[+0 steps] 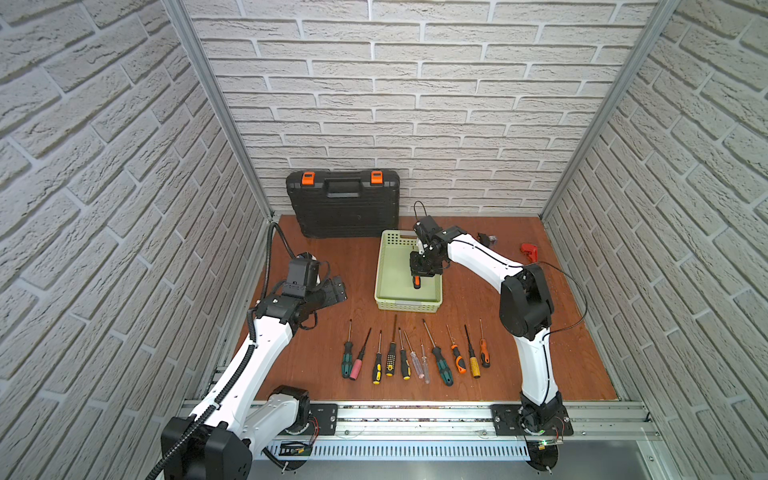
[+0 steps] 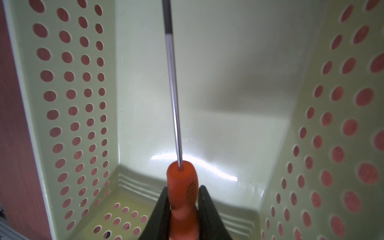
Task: Put the screwdriver in the bin
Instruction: Place the screwdriver into the bin.
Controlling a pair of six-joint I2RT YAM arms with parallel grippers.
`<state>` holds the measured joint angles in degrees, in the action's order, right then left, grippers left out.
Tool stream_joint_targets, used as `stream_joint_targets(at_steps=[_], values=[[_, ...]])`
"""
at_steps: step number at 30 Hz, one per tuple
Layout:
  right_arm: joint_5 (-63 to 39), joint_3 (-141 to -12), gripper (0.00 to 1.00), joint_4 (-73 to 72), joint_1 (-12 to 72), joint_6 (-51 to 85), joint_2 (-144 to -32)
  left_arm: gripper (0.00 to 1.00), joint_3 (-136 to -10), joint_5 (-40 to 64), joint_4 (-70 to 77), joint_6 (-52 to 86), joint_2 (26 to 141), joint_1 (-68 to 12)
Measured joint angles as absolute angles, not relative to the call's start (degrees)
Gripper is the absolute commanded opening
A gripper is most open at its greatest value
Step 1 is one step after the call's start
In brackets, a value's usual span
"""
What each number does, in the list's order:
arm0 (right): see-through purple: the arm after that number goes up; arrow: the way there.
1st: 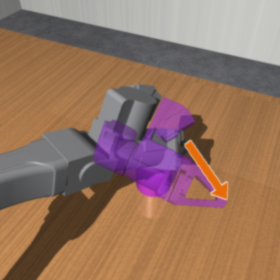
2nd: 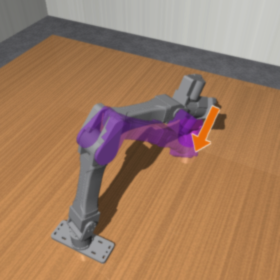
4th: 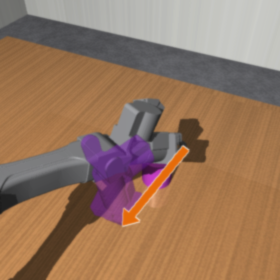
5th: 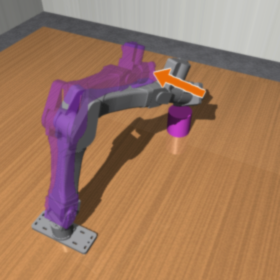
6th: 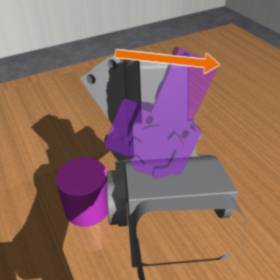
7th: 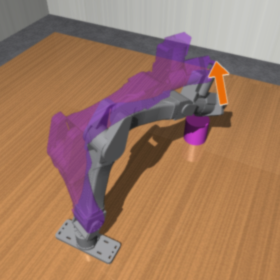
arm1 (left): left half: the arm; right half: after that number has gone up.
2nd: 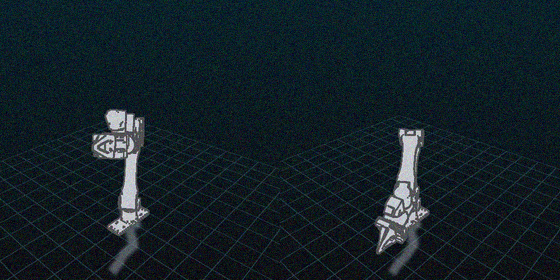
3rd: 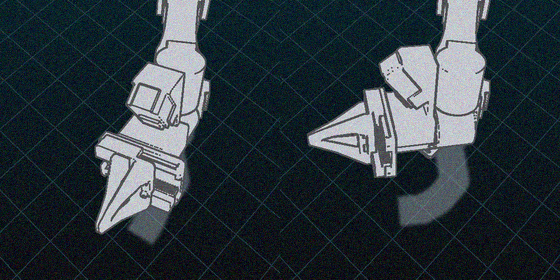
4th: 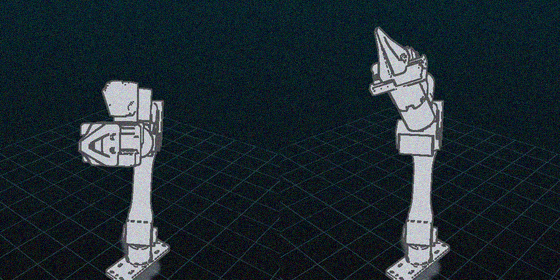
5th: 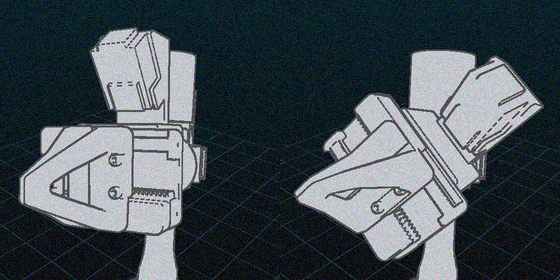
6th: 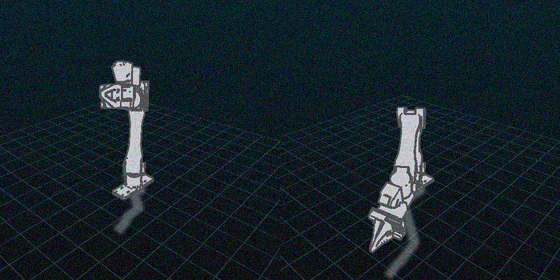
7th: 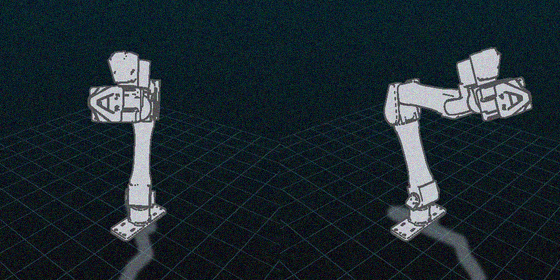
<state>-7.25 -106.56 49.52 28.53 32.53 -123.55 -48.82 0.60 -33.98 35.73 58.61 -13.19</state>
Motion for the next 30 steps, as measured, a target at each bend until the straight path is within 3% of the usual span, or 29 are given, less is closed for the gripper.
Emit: stream_joint_targets(at_steps=[13, 17, 20, 30], values=[[-3.6, -107.9, 0.13, 48.8, 29.6, 32.8, -129.6, 0.98, -47.9, 0.7, -33.9, 35.6, 56.9, -13.2], [-3.2, -107.9, 0.29, 48.6, 29.6, 32.8, -130.0, 0.98, -47.8, 0.4, -33.9, 35.6, 56.3, -13.2], [-3.1, -107.9, 0.34, 48.5, 29.6, 32.8, -130.0, 0.98, -47.8, 0.3, -34.0, 35.6, 56.6, -13.2], [-2.6, -109.1, 0.36, 47.9, 29.9, 31.1, -129.9, 0.93, -50.6, 1.8, -37.8, 35.8, 62.4, -13.3]])
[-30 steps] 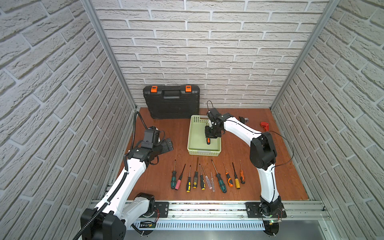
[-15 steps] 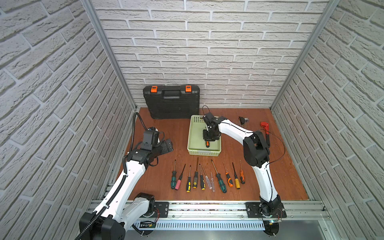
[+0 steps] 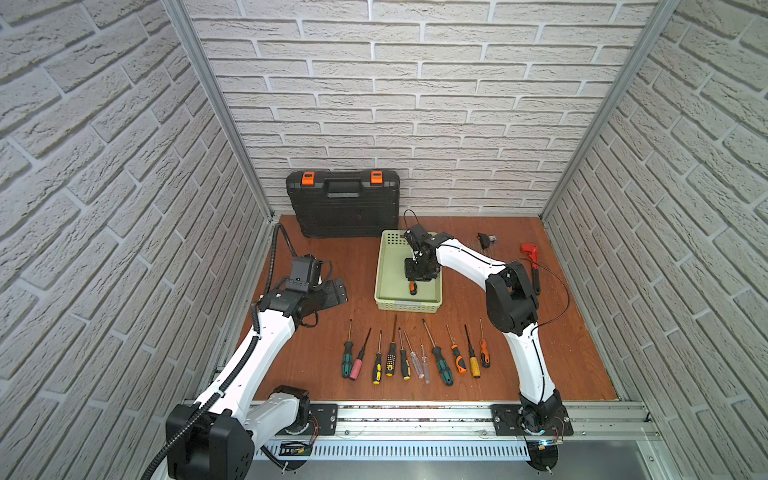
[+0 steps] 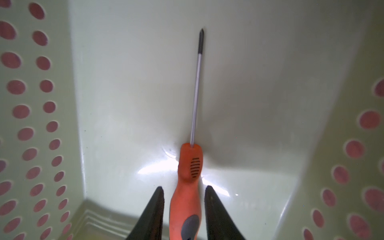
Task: Put the screwdriver in the bin
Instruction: Place the screwdriver into the bin, then pick up the screwdriver from the bottom-left of the table.
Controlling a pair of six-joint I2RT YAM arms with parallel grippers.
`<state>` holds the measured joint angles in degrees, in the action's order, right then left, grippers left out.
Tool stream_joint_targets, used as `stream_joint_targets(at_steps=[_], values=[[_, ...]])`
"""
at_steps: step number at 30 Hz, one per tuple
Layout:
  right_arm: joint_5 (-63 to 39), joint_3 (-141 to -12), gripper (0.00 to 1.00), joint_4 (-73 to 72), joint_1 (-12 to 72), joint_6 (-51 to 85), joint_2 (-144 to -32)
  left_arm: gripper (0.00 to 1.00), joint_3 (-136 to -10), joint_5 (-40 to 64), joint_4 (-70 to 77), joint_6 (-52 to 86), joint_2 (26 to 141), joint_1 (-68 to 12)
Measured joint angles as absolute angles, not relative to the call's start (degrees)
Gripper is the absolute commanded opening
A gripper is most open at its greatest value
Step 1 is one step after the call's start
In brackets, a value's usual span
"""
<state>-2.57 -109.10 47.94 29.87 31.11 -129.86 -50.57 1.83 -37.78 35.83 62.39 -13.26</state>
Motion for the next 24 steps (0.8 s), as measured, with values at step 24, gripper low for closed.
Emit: stream_joint_targets(at_steps=[24], values=[[-10.5, -92.1, 0.36, 31.4, 31.0, 25.5, -104.6, 0.71, -51.6, 2.8, -52.0, 42.9, 73.9, -29.8]])
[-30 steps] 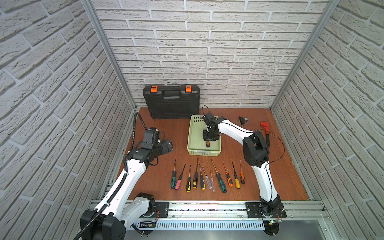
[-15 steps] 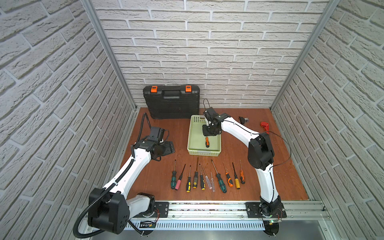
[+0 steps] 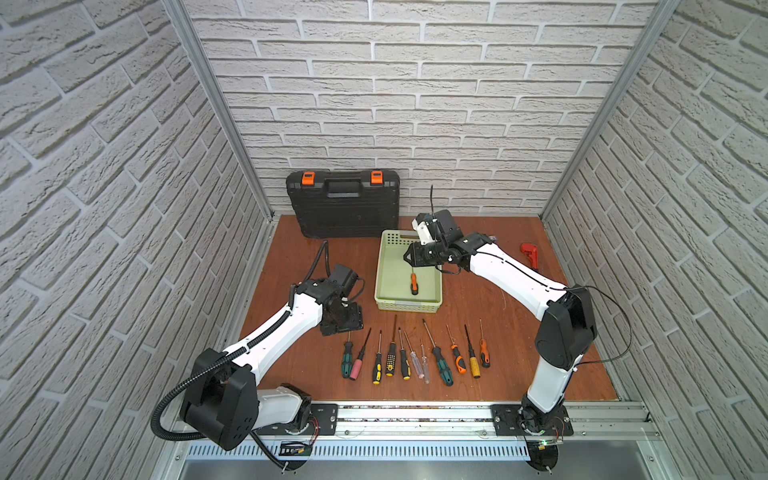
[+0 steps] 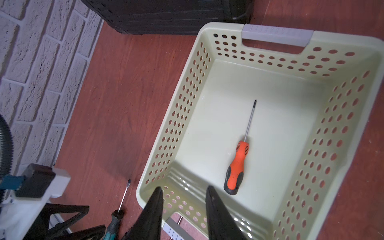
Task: Put the screwdriver in the bin
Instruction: Pick up the screwdriver from the bottom-left of the table.
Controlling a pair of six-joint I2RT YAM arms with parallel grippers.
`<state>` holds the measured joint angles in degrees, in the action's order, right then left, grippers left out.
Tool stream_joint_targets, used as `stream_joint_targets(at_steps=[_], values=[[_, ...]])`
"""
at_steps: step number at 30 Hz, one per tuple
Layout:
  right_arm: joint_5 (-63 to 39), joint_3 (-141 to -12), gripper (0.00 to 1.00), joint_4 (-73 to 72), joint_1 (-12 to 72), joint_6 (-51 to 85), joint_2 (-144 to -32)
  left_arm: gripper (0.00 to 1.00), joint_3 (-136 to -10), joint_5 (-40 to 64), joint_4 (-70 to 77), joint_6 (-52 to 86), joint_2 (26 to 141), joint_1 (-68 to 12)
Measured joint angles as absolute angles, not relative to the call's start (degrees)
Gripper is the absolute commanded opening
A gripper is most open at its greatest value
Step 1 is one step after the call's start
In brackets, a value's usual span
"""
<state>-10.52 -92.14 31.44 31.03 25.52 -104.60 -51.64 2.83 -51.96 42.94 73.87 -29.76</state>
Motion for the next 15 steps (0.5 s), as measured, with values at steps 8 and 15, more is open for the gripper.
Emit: stream_joint_targets(at_steps=[8, 15], values=[[-13.2, -92.0, 0.33, 29.3, 31.0, 25.4, -104.6, 0.66, -46.3, 0.4, -53.6, 47.5, 73.9, -34.3], [-14.7, -90.3, 0.31, 27.8, 31.0, 26.2, -104.4, 0.61, -41.8, -0.1, -51.6, 50.1, 74.5, -35.0]])
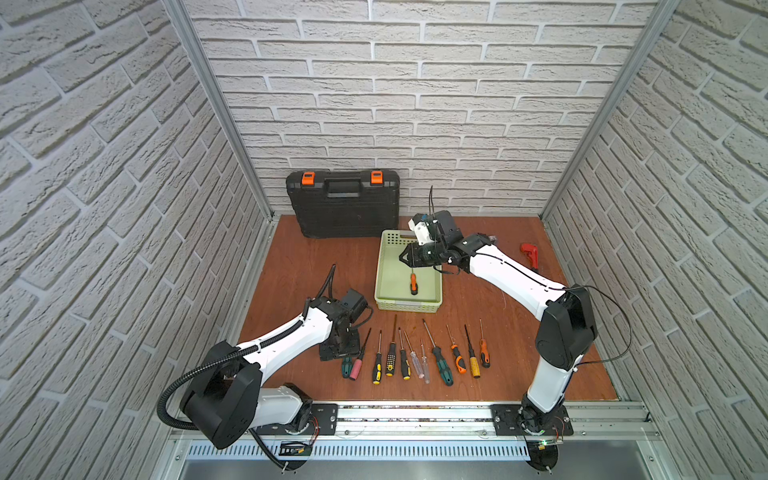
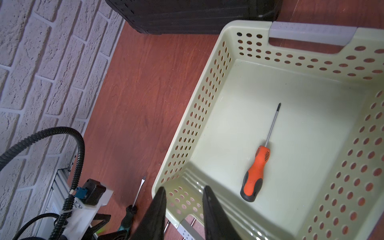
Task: Put the screwdriver in the bin
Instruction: Pick up the screwdriver from the bottom-left of the table.
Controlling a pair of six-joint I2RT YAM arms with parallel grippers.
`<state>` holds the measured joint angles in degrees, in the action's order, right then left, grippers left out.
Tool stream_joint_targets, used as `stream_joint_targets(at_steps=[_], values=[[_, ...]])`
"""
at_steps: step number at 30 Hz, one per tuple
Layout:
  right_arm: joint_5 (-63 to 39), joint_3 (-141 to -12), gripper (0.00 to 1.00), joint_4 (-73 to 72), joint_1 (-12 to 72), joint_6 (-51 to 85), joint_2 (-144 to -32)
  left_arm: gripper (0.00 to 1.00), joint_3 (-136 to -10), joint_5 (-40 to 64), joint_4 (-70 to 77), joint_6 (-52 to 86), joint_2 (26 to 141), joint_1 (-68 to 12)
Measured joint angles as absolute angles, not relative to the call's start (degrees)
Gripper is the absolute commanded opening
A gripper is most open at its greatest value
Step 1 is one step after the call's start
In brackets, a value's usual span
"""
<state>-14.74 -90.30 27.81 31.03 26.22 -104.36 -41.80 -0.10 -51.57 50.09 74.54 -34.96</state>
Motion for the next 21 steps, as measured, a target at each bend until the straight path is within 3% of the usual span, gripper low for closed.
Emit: stream_joint_targets(at_steps=[7, 12, 17, 19, 21], values=[[-15.2, -88.9, 0.30, 27.7, 31.0, 26.4, -104.3, 0.56, -40.2, -0.1, -46.4, 51.2, 78.0, -35.0], [-15.5, -88.9, 0.30, 27.6, 31.0, 26.8, -104.3, 0.45, -38.8, 0.1, -44.0, 51.7, 78.4, -35.0], [-15.6, -88.9, 0.29, 27.6, 31.0, 27.1, -104.3, 0.41, -38.6, 0.3, -43.2, 52.4, 79.2, -35.0], [-15.6, -88.9, 0.29, 27.6, 31.0, 27.2, -104.3, 0.33, -38.5, 0.3, -43.0, 52.6, 79.2, -35.0], [-15.6, -88.9, 0.29, 27.6, 31.0, 27.2, -104.3, 0.18, -38.4, 0.3, -42.8, 52.9, 79.2, -35.0]])
